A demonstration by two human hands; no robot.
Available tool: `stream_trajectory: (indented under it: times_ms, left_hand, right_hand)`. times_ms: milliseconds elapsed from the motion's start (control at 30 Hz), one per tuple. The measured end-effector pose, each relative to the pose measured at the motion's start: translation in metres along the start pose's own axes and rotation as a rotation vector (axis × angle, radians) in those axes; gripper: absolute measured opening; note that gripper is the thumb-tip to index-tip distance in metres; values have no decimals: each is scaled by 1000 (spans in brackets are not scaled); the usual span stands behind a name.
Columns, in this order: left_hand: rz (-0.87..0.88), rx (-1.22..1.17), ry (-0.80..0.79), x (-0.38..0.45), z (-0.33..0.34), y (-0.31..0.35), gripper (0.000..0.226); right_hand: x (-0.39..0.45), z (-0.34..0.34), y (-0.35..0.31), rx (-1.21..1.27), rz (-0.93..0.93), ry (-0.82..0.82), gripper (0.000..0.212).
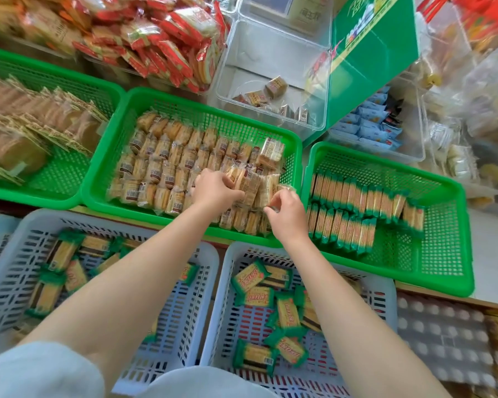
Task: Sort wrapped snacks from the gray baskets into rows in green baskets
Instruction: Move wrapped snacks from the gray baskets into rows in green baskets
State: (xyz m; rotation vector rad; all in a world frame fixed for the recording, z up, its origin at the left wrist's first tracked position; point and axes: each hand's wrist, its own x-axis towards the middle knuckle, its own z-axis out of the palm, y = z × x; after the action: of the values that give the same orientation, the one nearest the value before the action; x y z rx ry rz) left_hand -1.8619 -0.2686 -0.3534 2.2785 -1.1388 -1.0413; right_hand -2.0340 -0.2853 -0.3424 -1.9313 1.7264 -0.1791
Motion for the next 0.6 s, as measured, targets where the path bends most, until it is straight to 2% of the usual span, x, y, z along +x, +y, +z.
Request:
stream_trajectory:
  times_ms: [167,300,367,467,600]
  left_hand:
    - [63,30,111,-11,-2,-4,24]
    - [39,-106,62,-15,-7,-5,18]
    - [45,-145,26,-15,-12,-8,16]
    - [44,-204,7,-20,-25,-18,18]
    - [-7,-413,77,-21,-47,-42,14]
  right_hand:
    - [5,-14,-2,25,-9,20,8]
    - [10,-27,-11,189,-7,112,13]
    - [10,-32,-19,195,-22,118,16]
    - [10,-30,-27,128,-10,66,10]
    - [8,-6,-20,-103,84,-62,33]
